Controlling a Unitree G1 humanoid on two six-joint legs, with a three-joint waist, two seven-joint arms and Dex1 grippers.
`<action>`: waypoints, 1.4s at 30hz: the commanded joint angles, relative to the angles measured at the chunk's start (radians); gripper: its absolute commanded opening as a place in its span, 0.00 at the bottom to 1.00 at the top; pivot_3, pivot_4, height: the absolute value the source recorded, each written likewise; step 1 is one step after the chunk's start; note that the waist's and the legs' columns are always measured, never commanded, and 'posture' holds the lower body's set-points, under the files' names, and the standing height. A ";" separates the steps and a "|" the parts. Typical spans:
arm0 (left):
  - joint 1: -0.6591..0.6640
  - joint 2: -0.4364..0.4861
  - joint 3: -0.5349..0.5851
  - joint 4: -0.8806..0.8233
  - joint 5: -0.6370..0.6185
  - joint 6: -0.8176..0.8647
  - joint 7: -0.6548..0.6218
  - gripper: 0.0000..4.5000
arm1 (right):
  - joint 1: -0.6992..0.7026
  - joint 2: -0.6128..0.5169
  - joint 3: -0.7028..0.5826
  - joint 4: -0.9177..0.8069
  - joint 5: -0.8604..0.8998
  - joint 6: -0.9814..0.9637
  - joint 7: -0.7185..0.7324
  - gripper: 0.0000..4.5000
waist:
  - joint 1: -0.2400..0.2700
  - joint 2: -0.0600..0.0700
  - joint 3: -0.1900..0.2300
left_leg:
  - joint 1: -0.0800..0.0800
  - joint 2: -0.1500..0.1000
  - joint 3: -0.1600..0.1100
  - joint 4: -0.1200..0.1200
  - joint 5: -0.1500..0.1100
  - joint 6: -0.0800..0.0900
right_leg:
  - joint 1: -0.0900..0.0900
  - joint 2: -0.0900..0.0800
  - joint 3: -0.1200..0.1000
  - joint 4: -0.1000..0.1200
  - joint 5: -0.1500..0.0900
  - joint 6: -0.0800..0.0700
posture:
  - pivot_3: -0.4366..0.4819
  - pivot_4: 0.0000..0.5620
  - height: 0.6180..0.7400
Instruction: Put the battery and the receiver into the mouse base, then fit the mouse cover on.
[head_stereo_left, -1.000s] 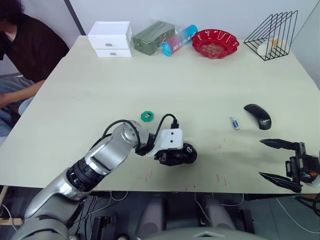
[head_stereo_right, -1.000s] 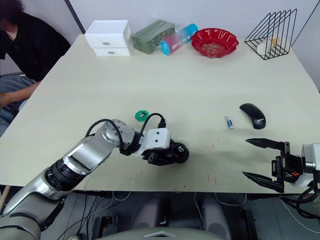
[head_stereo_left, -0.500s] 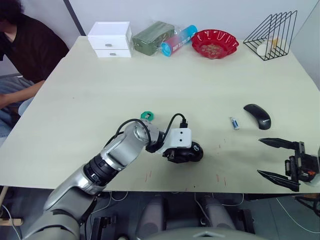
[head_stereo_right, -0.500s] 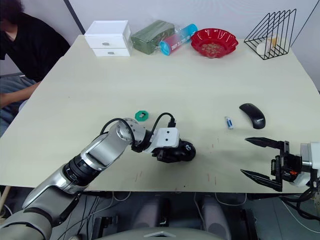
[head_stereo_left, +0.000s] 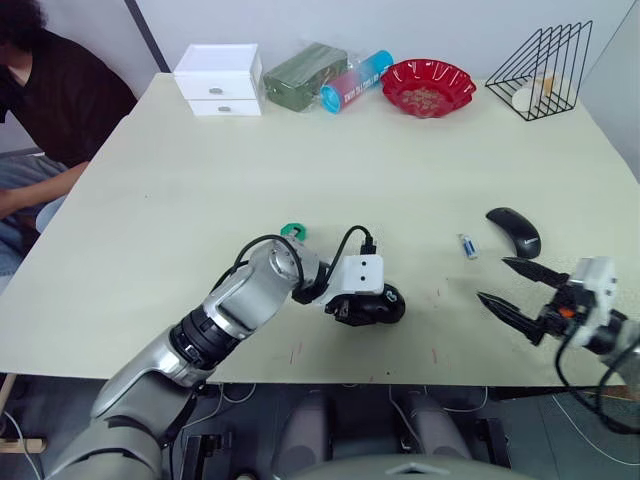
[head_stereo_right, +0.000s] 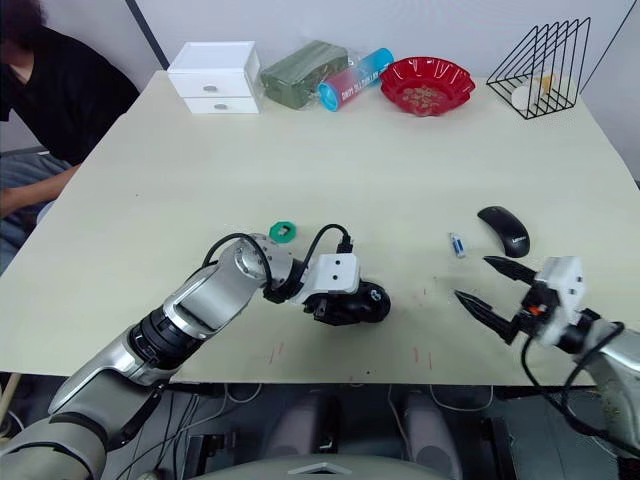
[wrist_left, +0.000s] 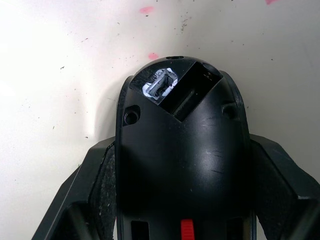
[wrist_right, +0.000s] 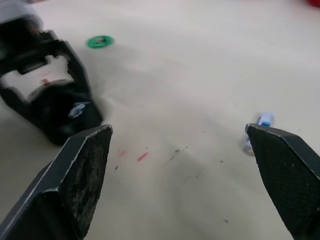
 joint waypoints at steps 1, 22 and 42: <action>-0.004 -0.001 -0.014 -0.005 0.005 0.035 -0.014 0.65 | -0.029 0.010 0.010 -0.074 -0.015 0.063 -0.112 1.00 | 0.001 0.000 0.000 | 0.000 0.000 0.000 0.000 0.000 0.000 | 0.000 0.000 0.000 0.000 0.000 0.000 | 0.48 0.27 1.00; -0.007 -0.017 -0.025 -0.022 0.007 0.122 -0.015 0.65 | -0.247 0.184 0.162 0.075 -0.279 0.307 -0.535 0.94 | 0.001 0.000 0.000 | -0.002 0.000 0.001 0.000 0.000 0.000 | -0.002 0.000 0.001 0.000 0.000 0.000 | 0.48 0.27 1.00; -0.011 -0.016 -0.029 -0.006 0.008 0.118 -0.022 0.65 | -0.163 0.006 0.137 -0.170 -0.163 0.408 -0.325 0.02 | 0.000 0.000 -0.001 | -0.002 0.000 0.000 0.000 0.000 0.000 | -0.002 0.000 0.001 0.000 0.000 0.000 | 0.48 0.27 1.00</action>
